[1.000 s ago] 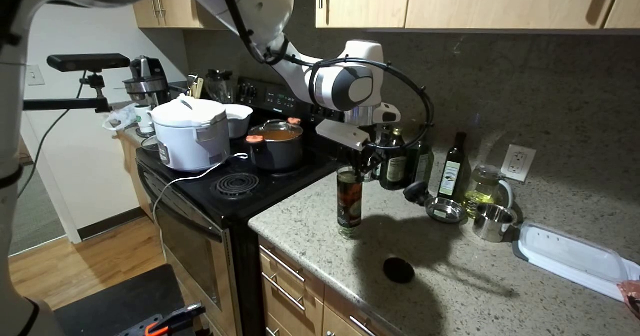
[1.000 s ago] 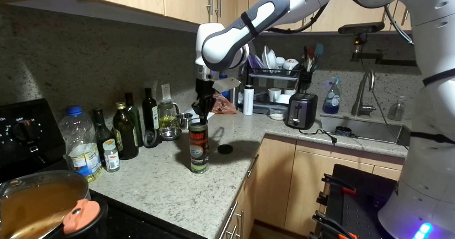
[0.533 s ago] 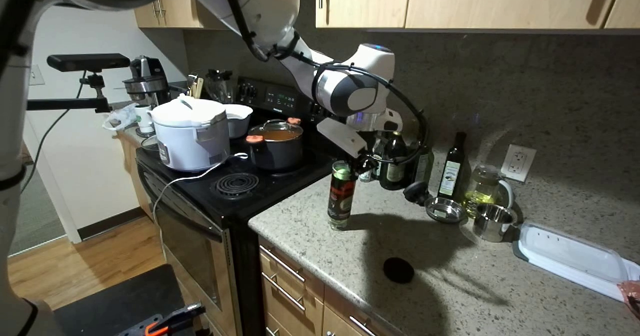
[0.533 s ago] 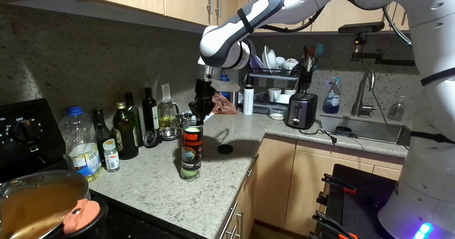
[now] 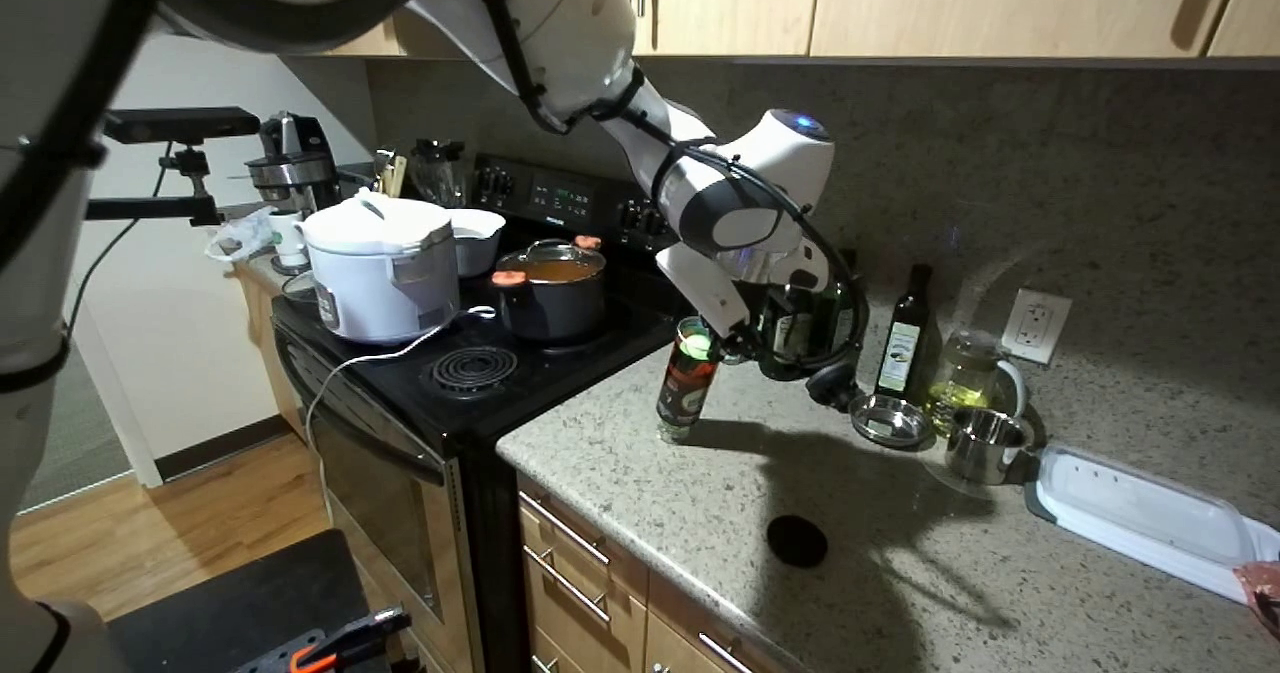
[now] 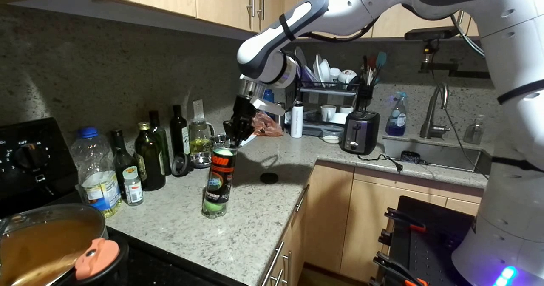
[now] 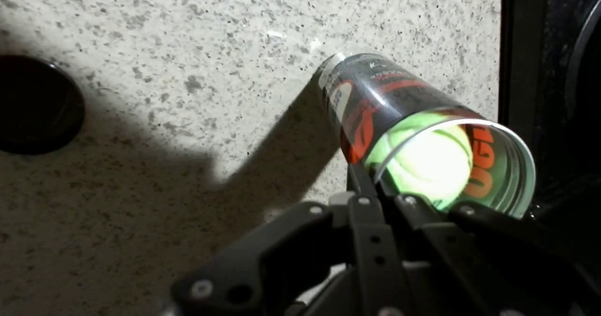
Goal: Place the container on its side
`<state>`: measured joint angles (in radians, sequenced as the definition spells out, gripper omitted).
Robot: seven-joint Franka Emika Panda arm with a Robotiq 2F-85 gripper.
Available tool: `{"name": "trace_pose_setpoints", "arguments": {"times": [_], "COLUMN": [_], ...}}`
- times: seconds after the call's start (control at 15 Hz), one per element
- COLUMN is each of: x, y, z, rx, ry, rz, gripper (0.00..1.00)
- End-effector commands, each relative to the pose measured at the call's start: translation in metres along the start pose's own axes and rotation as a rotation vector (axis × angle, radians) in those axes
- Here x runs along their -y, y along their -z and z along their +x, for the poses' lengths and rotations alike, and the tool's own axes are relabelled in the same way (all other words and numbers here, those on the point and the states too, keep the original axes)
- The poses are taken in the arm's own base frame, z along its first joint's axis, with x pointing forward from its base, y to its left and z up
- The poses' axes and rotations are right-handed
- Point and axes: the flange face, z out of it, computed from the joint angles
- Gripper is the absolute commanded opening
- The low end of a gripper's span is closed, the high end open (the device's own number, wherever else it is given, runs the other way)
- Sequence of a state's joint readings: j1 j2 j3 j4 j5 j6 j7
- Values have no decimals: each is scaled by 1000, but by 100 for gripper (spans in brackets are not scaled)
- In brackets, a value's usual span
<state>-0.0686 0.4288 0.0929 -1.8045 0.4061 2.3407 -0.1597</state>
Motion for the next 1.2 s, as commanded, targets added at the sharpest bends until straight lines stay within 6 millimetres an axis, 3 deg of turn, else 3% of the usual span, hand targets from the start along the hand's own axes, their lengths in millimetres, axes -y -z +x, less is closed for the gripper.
{"name": "trace_pose_setpoints", "arguments": {"times": [0.0,0.33,1.13], "x": [1,-8,-60], "y": [-7,-19,-38], "z": [10,14,4], "rx": [16,24,48], "ry": [23,73,42], "rz": [84,178,269], "gripper": [1,1,1]}}
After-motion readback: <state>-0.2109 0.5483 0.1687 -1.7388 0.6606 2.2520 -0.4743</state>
